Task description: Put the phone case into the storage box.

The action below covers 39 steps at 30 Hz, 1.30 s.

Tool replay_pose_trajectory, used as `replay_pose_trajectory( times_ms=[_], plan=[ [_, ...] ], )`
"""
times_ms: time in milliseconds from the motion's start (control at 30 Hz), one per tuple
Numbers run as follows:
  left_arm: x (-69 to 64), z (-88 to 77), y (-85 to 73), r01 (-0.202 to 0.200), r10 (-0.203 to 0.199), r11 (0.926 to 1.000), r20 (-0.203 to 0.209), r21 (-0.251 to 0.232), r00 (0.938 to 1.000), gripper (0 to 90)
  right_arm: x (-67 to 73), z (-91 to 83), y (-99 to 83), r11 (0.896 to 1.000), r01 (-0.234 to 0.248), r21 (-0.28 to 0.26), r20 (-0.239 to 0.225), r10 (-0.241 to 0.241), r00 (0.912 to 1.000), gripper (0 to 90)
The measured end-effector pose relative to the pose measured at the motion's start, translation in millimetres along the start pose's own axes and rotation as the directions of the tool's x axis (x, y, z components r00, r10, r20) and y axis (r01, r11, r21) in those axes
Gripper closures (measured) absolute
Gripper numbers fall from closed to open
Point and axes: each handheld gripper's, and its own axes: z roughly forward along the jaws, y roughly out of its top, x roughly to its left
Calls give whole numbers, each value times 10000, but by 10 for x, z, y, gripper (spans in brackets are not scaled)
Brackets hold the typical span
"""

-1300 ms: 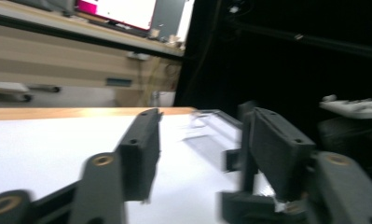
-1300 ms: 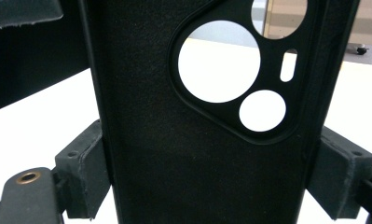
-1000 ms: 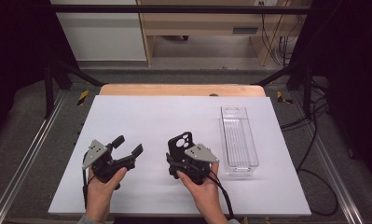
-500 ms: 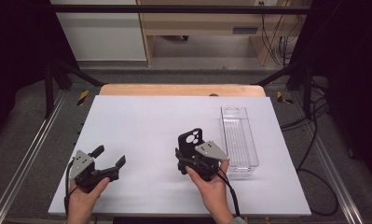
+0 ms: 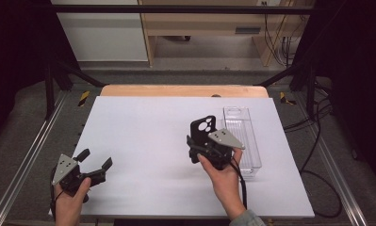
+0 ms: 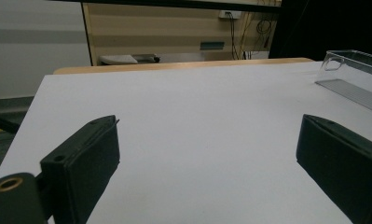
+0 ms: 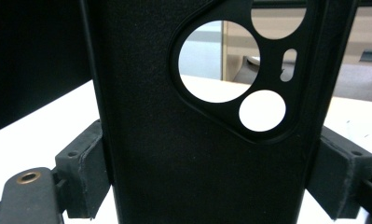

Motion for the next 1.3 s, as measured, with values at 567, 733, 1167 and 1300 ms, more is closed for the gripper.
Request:
replay_pose_trajectory(
  times_ms=[567, 733, 1167, 1300],
  plan=[
    [61, -15, 0, 329, -327, 9988, 74, -364, 9994, 61, -675, 143, 667, 9995, 323, 60, 1350, -328, 9903, 143],
    [22, 1, 6, 94, -88, 9994, 186, -321, 9998, 58, -830, 215, 742, 9994, 341, 66, 1699, -347, 9848, 143],
    [31, -3, 2, 165, -158, 9993, 219, -347, 9996, 58, -1156, 397, 770, 9997, 189, -135, 2308, -153, 9729, 142],
    [36, -8, 3, 221, -212, 9989, 214, -418, 9995, 57, -1235, 460, 756, 9998, 51, -188, 2518, -2, 9678, 142]
  ],
)
